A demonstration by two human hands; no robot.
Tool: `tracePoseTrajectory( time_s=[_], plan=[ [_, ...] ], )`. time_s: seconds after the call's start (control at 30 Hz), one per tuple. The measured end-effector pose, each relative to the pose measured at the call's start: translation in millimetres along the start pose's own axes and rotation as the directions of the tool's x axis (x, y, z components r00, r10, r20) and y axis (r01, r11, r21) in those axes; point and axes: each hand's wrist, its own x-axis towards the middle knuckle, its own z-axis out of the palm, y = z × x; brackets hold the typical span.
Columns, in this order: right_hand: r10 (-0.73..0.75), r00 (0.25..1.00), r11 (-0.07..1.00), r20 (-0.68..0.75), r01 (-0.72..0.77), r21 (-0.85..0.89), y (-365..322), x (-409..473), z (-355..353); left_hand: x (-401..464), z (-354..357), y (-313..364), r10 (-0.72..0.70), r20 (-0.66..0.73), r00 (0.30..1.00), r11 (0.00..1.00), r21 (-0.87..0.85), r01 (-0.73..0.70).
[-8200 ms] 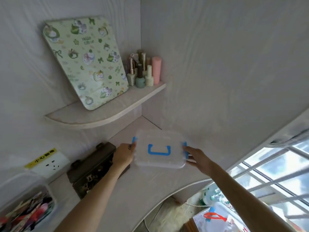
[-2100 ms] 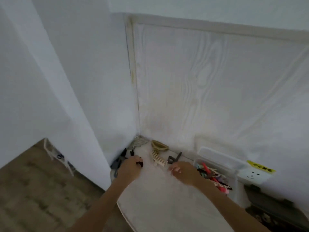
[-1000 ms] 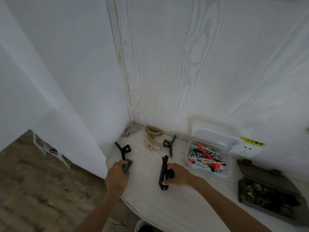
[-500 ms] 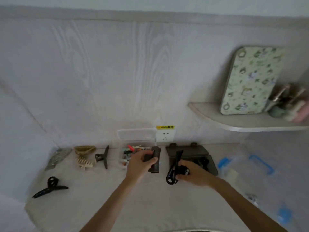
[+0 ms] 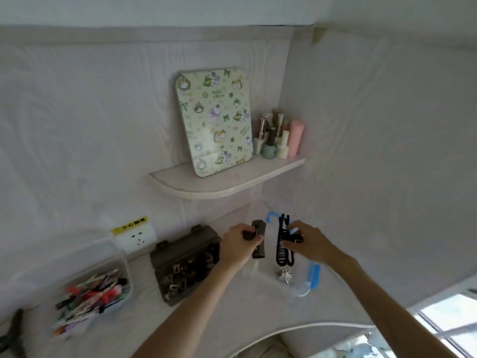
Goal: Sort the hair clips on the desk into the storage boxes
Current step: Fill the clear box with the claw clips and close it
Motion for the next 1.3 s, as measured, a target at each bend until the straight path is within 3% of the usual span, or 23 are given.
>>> tracePoseTrajectory(
  time_s=[0.13, 0.3, 0.43, 0.57, 0.67, 0.77, 0.9, 1.0, 1.07, 1.17, 1.27, 1.3],
  plan=[
    [0.032, 0.996, 0.989, 0.085, -0.019, -0.150, 1.2, 14.2, 30.1, 3.1, 15.2, -4.1, 0.028, 0.169, 0.985, 0.953, 0.294, -0.078],
    [0.184, 0.915, 0.977, 0.358, -0.209, 0.031, 3.2, 26.7, 59.0, 2.1, 16.4, -23.3, 0.101, 0.357, 0.929, 0.734, 0.603, -0.312],
    [0.226, 0.924, 0.974, 0.309, -0.218, -0.060, 8.8, 32.2, 71.6, 6.8, 14.6, -26.6, 0.108, 0.447, 0.888, 0.677, 0.621, -0.395],
    [0.176, 0.953, 0.970, 0.247, -0.126, -0.206, 3.1, 31.0, 60.7, 5.6, -1.7, -25.1, 0.072, 0.499, 0.863, 0.815, 0.469, -0.340],
    [0.023, 0.990, 0.993, 0.139, -0.007, -0.118, -14.6, 30.0, 49.7, -5.4, -34.5, -29.7, 0.115, 0.417, 0.902, 0.898, 0.345, -0.274],
    [-0.127, 0.989, 0.991, 0.075, 0.124, 0.044, -36.2, 31.0, 51.9, -20.2, -70.1, -52.4, 0.060, 0.329, 0.942, 0.950, 0.271, -0.155],
    [-0.303, 0.935, 0.952, 0.183, 0.292, 0.089, -121.7, 28.0, 96.8, -66.8, -144.7, -118.3, -0.091, 0.147, 0.985, 0.983, 0.170, 0.066],
    [-0.453, 0.839, 0.891, 0.302, 0.423, 0.164, -188.4, 22.4, 151.8, -119.0, -199.3, -165.8, -0.205, -0.030, 0.978, 0.976, 0.065, 0.207],
    [-0.515, 0.748, 0.851, 0.419, 0.507, 0.139, -233.6, 12.9, 194.8, -160.2, -233.1, -195.8, -0.295, -0.168, 0.941, 0.955, -0.038, 0.293],
    [-0.590, 0.579, 0.772, 0.562, 0.609, 0.183, -299.0, -13.1, 255.8, -220.6, -272.9, -241.1, -0.431, -0.339, 0.836, 0.897, -0.056, 0.439],
    [-0.594, 0.464, 0.658, 0.657, 0.750, 0.065, -349.9, -43.2, 316.7, -277.7, -300.3, -282.6, -0.501, -0.485, 0.717, 0.823, -0.013, 0.567],
    [-0.588, 0.457, 0.621, 0.667, 0.784, 0.010, -356.4, -47.0, 329.4, -286.7, -304.1, -289.5, -0.498, -0.524, 0.691, 0.808, 0.011, 0.589]
  ],
)
